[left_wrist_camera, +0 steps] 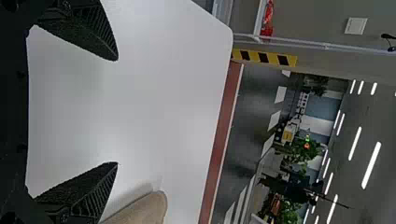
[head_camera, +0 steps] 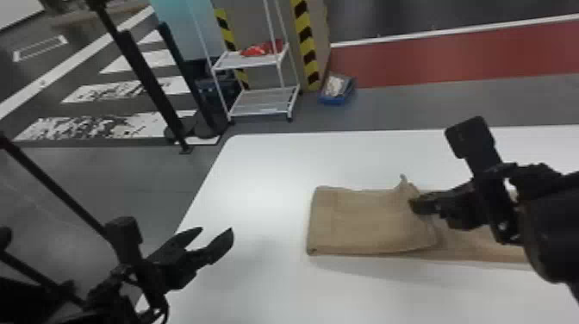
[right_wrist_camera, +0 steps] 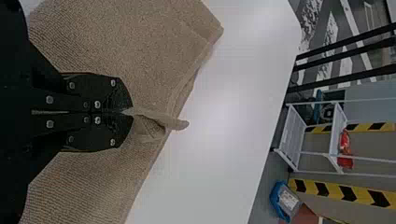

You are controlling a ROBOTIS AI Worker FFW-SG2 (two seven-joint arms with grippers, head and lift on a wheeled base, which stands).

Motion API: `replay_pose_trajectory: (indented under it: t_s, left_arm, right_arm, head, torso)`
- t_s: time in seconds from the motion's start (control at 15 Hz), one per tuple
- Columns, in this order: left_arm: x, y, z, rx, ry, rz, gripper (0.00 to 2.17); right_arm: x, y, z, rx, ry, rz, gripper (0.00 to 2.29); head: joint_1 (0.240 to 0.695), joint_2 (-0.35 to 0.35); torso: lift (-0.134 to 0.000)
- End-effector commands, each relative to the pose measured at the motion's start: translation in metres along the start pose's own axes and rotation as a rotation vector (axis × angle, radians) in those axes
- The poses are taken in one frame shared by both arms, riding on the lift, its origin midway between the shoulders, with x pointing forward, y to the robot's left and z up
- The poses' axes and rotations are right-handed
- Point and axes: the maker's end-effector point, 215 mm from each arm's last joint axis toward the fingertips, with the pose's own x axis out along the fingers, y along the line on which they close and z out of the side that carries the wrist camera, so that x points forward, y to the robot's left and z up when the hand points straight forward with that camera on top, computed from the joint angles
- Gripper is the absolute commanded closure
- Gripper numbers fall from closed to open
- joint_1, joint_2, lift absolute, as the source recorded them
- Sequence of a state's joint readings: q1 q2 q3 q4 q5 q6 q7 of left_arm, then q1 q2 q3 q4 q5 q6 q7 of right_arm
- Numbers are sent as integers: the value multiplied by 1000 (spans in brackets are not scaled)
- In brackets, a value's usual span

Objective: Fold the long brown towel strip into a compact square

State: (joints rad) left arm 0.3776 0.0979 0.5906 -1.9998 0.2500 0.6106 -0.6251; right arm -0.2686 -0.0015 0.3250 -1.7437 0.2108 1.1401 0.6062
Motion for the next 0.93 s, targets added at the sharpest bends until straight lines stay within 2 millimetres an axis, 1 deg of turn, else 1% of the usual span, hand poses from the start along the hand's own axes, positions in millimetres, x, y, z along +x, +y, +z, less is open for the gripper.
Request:
replay_pose_trajectory:
  t_s: [0.0,0.07,0.13,0.2,0.27,0.33,0.4,0.47,0.6,0.67,0.73,0.8,0.87]
  left_arm:
    - [4,3,2,2,2,-1,87]
    - [5,6,1,3,7,0,87]
    - [6,7,3,7,5,-3,87]
    - [7,8,5,8,3,-4,87]
    - [9,8,6,6,2,-5,87]
    - [10,11,11,9,-4,-4,87]
    - [12,14,14,12,-5,-3,83]
    - [14,13,16,13,-10,-5,83]
    - [13,7,17,7,-8,-14,83]
    - [12,6,16,6,-6,-17,83]
    - [12,7,16,6,-5,-15,83]
    - [12,7,16,6,-5,-13,83]
    - [12,8,17,7,-6,-12,83]
  right_arm:
    - [-14,-10,13,27,-31,-23,1480]
    - [-9,-12,1,42,-4,-26,1480]
    - [-1,-12,-22,54,34,-23,1480]
    - [1,-9,-28,62,34,-15,1480]
    - [-5,-11,-21,75,13,-13,1480]
    - [-17,-14,-6,85,-21,-14,1480]
    - [-26,-19,3,94,-39,-25,1480]
    - [-33,-26,1,125,-39,-32,1480]
    - [-32,-29,-19,140,-11,-47,1480]
    - [-31,-24,-25,155,-6,-30,1480]
    - [-38,-23,-9,152,-42,-20,1480]
    - [-49,-27,1,162,-62,-26,1480]
    - [-49,-26,-9,174,-44,-29,1480]
  head:
    - [695,350]
    - [695,350]
    - [695,350]
    - [695,350]
    - [695,350]
    - [695,350]
    - [695,350]
    - [695,350]
    - [695,350]
    - [695,350]
    - [695,350]
    - [695,350]
    - [695,350]
  torso:
    - [-125]
    - [-125]
    - [-125]
    - [-125]
    - [-125]
    - [-125]
    - [-125]
    - [-125]
    - [-125]
    - [-125]
    - [-125]
    - [-125]
    - [-125]
